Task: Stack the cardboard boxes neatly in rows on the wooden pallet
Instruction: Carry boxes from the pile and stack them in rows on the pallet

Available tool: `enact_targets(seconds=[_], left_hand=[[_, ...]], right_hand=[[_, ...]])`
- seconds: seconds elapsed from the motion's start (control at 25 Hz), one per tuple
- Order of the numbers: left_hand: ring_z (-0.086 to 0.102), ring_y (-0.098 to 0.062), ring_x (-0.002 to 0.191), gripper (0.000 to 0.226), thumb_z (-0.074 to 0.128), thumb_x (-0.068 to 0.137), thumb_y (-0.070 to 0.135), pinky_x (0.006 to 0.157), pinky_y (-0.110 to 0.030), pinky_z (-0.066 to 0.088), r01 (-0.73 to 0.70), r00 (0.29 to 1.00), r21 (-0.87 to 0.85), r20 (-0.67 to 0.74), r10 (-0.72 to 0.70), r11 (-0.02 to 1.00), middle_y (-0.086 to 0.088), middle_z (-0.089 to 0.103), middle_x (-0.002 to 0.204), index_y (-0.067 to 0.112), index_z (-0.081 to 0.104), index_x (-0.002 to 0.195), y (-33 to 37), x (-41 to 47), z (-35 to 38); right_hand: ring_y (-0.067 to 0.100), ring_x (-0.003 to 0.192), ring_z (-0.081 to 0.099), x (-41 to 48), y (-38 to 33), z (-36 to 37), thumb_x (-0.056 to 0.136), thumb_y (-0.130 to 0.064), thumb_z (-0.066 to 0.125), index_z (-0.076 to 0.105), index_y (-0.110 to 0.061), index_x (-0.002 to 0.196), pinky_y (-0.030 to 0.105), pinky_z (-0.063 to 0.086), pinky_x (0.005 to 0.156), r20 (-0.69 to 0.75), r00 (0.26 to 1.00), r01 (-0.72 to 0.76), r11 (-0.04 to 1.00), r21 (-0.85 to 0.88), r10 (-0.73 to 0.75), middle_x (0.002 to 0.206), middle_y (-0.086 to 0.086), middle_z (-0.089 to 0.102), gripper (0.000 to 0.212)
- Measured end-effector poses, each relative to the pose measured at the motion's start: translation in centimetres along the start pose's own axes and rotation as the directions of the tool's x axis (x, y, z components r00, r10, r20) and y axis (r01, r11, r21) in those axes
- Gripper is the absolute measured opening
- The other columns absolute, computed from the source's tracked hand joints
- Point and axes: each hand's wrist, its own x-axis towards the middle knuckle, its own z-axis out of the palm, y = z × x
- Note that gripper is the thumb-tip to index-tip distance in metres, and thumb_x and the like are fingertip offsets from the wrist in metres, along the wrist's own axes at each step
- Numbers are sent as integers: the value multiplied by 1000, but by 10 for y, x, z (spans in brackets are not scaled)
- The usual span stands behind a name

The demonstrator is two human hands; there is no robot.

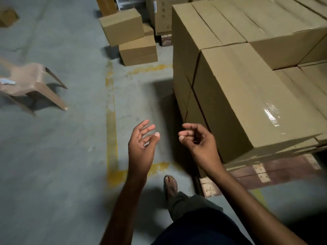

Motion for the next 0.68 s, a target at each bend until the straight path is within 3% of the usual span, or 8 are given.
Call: enact_targets(seconds=[0.24, 0.36, 0.56, 0.6, 0.68], left_hand=[[70, -6, 103, 40, 71, 95, 7, 78, -19, 54, 66, 995, -73, -72, -71, 995, 3, 73, 118, 24, 61, 130, 17, 120, -21], [70, -5, 99, 46, 72, 93, 4, 77, -18, 53, 60, 991, -69, -118, -68, 996, 0, 71, 121, 21, 57, 133, 29, 185, -31], [71, -12, 106, 67, 77, 86, -2, 82, -18, 54, 1, 985, -53, -175, -10, 999, 1, 64, 129, 24, 48, 140, 34, 289, -57], [70, -12, 108, 69, 78, 85, -2, 82, -19, 54, 10, 985, -50, -171, -18, 999, 2, 63, 131, 25, 47, 141, 30, 313, -65], [66, -6, 115, 75, 81, 84, 3, 88, -18, 53, 11, 989, 52, -147, -3, 999, 9, 60, 136, 31, 45, 143, 18, 364, -84]], right_hand=[[9, 89, 71, 124, -18, 65, 90, 2, 72, 66, -7, 121, 23, 56, 83, 48, 999, 4, 1000, 13, -4, 99, 13, 76, 32], [5, 90, 69, 187, -30, 97, 92, 2, 70, 63, -5, 126, 18, 54, 78, 48, 998, -33, 996, 79, 29, 106, 13, 75, 35], [21, 120, 66, 276, -20, 147, 93, -3, 63, 55, -19, 135, 32, 55, 90, 88, 971, -238, 911, 336, 221, 134, 8, 66, 46], [19, 121, 65, 292, -14, 159, 94, -5, 65, 54, -22, 136, 32, 54, 92, 78, 975, -223, 936, 273, 209, 137, 5, 64, 47], [9, 121, 62, 326, 1, 189, 91, -11, 74, 51, -31, 140, 28, 51, 96, 43, 997, -68, 996, -64, 71, 139, -5, 60, 58]])
